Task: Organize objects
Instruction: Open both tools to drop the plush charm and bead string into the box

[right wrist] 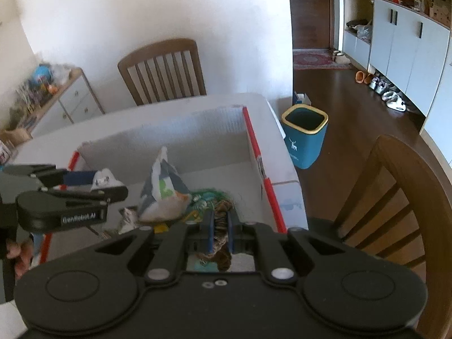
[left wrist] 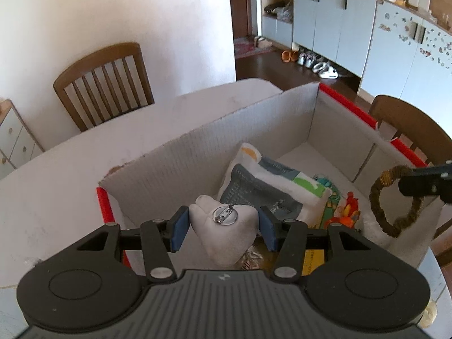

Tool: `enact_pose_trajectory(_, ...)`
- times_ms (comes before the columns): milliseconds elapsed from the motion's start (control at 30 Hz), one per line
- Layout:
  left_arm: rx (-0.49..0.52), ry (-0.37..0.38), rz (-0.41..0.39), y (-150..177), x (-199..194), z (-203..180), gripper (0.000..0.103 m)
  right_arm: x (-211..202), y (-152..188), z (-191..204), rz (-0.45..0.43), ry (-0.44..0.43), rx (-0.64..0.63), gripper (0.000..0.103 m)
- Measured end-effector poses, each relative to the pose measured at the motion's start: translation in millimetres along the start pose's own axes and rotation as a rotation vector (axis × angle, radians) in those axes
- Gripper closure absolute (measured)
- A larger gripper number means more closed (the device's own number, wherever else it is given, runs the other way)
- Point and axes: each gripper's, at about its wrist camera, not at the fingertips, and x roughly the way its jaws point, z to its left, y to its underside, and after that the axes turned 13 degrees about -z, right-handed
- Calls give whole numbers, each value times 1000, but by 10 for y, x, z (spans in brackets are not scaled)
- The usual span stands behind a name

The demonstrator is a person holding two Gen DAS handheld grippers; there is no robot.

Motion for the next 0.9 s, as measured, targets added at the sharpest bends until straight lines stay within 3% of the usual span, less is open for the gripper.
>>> enact_pose_trajectory(300, -2, 7, 64, 71, 160, -47, 49, 105, 80, -5, 47, -37, -17, 93)
enact_pose_trajectory(467, 1, 3, 73, 68, 174, -61, 46, 96, 105, -30, 57, -40, -13, 85)
enact_pose_trajectory(700, -21, 13, 74, 61, 163, -41, 41, 75, 121, -44, 62, -40, -6, 82)
enact_pose_trajectory(800, -32, 17, 66, 65, 132, -28, 39, 46, 121, -38, 58, -48, -2, 78)
enact_pose_trajectory(900, -43, 28, 55, 75, 74, -27, 38, 7, 128, -13, 50, -51, -7, 65)
